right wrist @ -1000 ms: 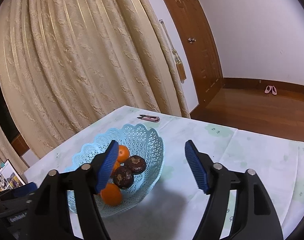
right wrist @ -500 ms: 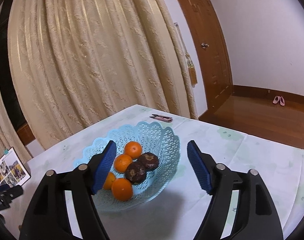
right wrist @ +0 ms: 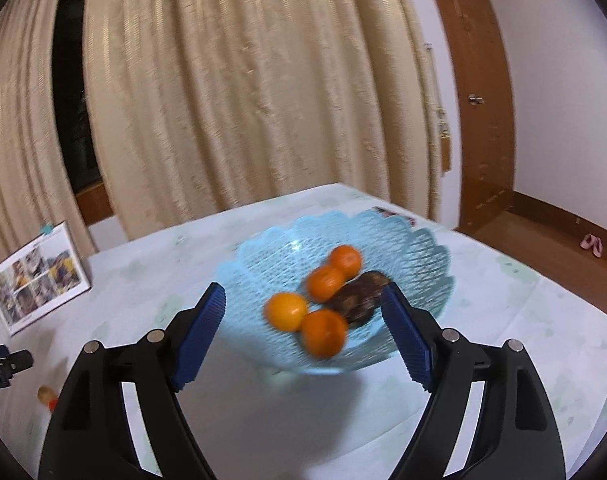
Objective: Organize fruits
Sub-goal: 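Move both open tools back from the basket toward the remaining fruits, then grasp a brown kiwi-like fruit with the left tool while the right tool grasps a small yellow-brown fruit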
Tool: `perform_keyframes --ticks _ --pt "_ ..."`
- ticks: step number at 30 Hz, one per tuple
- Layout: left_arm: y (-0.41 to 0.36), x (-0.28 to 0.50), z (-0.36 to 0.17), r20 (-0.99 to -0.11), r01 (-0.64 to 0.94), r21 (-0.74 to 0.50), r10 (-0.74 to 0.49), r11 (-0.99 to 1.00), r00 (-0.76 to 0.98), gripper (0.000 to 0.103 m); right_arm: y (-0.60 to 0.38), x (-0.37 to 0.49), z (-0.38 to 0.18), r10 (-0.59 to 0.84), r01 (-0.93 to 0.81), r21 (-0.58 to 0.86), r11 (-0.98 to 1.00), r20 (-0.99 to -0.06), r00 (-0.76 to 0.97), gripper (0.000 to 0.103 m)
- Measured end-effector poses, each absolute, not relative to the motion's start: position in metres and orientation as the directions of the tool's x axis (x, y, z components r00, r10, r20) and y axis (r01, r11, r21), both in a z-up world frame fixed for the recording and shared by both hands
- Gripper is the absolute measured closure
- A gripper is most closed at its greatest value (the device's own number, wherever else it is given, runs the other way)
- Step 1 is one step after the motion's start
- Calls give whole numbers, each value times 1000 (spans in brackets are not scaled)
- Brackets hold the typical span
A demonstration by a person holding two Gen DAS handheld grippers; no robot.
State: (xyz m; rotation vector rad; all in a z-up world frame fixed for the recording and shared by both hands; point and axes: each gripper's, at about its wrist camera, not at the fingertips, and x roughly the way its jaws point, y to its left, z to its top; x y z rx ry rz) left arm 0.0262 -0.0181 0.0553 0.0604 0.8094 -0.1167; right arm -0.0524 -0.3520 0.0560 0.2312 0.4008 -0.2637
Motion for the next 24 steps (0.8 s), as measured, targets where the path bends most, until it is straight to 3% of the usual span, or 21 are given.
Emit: perform_keyframes --ticks 5,11,17,19,24 --pt "-12 22 37 -753 129 1 -84 992 653 21 -328 -49 50 -103 202 172 964 -459 883 22" --pt "-12 23 18 -780 153 -18 -109 988 616 38 -301 -46 44 5 96 172 980 -507 862 22" --pt "-12 25 8 -790 165 -29 -124 986 600 62 -274 -40 41 99 -1 178 984 -545 833 22" --pt "-12 23 11 -787 174 -37 -136 984 601 75 -265 -37 40 132 -32 186 982 -558 819 22" --pt "-8 18 24 -764 172 -59 -156 983 626 76 -240 -29 38 210 -125 181 975 -594 776 22"
